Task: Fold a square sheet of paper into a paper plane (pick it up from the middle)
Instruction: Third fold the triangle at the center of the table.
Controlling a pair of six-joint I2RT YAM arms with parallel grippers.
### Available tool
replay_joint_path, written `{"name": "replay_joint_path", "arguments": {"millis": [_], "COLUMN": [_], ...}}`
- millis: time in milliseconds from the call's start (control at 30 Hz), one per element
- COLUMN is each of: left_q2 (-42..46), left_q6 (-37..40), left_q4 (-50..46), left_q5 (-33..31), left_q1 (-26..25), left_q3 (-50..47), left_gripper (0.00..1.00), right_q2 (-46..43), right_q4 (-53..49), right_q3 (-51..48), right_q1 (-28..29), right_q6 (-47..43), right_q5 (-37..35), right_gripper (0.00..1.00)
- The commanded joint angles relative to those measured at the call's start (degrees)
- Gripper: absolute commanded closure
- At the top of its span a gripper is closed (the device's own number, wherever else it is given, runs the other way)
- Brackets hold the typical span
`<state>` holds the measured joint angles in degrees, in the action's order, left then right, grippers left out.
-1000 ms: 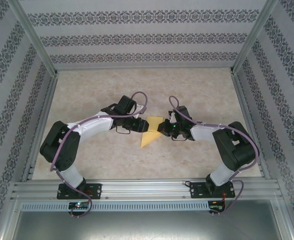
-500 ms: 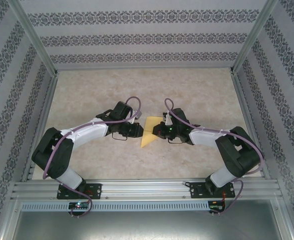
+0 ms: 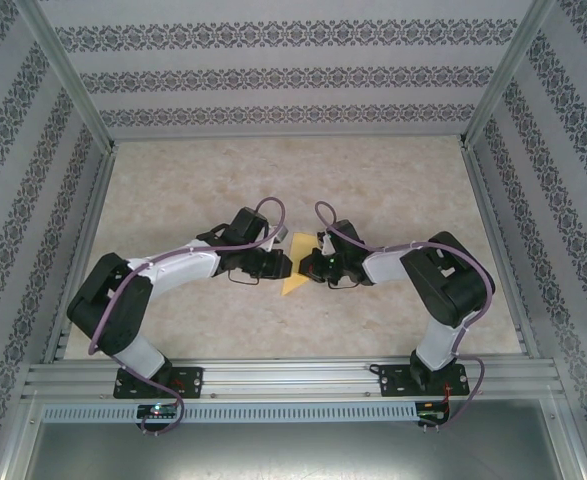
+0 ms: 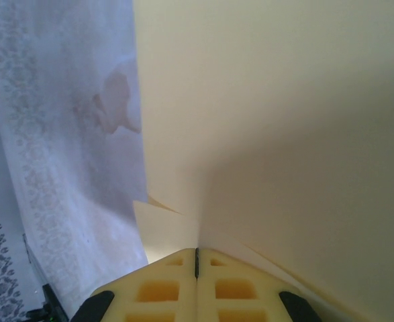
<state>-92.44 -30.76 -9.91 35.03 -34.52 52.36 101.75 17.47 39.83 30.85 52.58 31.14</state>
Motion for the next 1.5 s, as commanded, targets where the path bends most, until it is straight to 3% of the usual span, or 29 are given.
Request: {"name": "replay_joint_path", "arguments": {"millis": [0,433,733,1033,1467], "left_q2": [-2.4,-9.2,-12.5,-11.4,-7.0], "left_q6": [-1.5,-6.8,-3.3,1.6,-1.2], "left_q4": [3.2,10.3,4.5,-5.7,-5.5], "left_q5": [2.3,5.7,4.1,-1.7,0.3], "left_q1": [-0.9,-1.5,-1.5,-1.5,-1.4], "left_q3": [0.1,-1.7,-0.2,0.5,-5.4], "left_gripper": [0.82,0.87,0.86,0.88,0.88], "right_q2": [0.4,1.3,1.1,0.9,0.8], "right_q4": [1.1,2.6,2.3,1.4,0.4], "right_q3": [-2.0,-2.7,-2.9,-3.0,-2.6], "right_q1": [-0.6,-0.5,-0.5,-0.5,-0.6], "right_q6": [0.0,1.0,1.0,0.7,0.0], "right_q5": [-1.0,-0.9,-1.1,-1.6,-1.8], "right_gripper": [1.00,1.00,1.00,1.00,1.00]}}
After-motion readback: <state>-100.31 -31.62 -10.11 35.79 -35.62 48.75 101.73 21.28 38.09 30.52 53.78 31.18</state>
